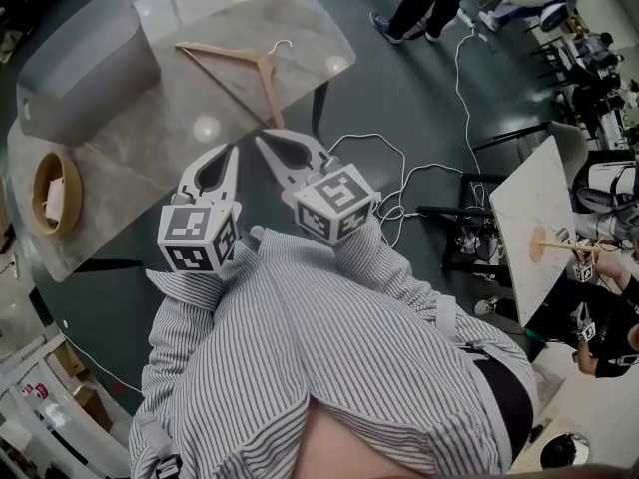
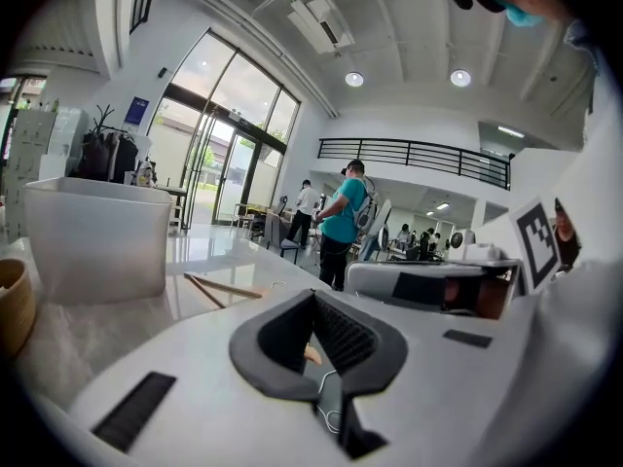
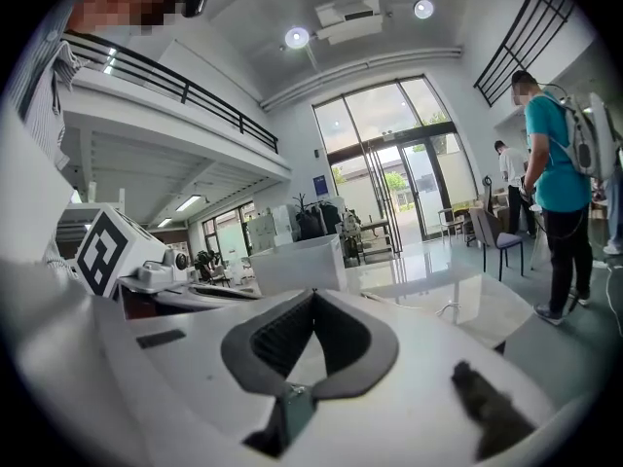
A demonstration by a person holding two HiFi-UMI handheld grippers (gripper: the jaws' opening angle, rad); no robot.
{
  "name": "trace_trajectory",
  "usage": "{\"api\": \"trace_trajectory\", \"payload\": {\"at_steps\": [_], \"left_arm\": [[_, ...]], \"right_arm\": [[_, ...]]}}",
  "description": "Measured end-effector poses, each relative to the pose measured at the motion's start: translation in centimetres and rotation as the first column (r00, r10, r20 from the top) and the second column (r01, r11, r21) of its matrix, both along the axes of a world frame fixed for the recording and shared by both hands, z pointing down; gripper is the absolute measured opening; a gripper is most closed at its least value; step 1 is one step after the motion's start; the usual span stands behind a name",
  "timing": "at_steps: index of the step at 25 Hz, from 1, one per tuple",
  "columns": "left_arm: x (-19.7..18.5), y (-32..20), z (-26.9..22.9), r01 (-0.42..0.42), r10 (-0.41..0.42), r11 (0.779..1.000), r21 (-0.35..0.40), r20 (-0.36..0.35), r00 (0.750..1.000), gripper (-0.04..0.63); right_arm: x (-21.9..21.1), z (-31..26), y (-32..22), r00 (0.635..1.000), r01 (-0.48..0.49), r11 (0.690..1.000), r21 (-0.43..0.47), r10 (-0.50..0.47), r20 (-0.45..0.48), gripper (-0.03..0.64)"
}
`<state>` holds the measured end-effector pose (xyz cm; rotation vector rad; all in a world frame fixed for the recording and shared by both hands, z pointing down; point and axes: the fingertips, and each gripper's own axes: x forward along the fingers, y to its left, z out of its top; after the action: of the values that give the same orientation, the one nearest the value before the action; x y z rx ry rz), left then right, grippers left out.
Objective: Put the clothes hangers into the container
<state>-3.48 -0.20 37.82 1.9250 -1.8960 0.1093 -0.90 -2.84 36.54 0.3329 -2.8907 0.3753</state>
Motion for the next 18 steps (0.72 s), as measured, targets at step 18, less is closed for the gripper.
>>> {"api": "trace_trajectory", "payload": {"at_steps": [18], "left_arm": [[-1.1,-4.9,0.3,-0.155,0.155,0.988,-0.022,-0.033,0.987,0.011]], "right_arm": [[-1.4,0.9,-4.1,0.992,-0.119,0.992,-0.028,0.118,-0.038,0.015]]}}
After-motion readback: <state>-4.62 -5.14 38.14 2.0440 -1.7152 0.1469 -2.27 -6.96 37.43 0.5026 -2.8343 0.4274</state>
